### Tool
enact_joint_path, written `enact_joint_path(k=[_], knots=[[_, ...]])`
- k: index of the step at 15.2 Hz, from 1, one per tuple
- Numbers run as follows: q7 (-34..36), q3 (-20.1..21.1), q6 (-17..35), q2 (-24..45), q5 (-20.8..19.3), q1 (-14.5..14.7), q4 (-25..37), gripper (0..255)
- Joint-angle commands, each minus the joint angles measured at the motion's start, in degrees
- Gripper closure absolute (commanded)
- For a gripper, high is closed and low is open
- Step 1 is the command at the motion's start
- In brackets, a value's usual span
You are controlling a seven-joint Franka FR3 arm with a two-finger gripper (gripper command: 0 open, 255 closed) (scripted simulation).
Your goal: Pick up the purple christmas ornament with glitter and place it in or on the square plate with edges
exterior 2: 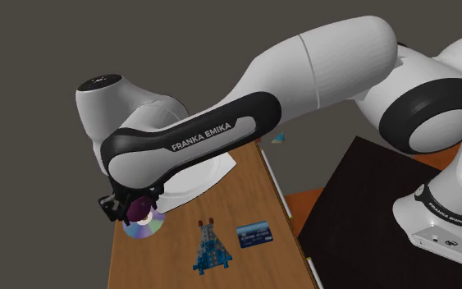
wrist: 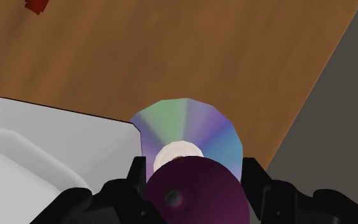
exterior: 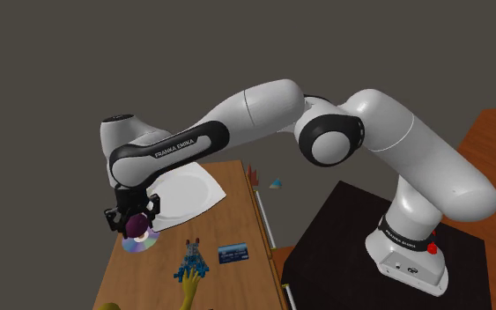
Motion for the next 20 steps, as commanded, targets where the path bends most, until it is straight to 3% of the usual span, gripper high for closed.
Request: enact_joint_path(k=[1, 20], knots=[[0.0, -0.07, -0.01, 0.13, -0.04, -0.05, -0.09, 255], [1.9, -0.06, -11.44, -2.87, -0.4, 0.09, 8.49, 255]])
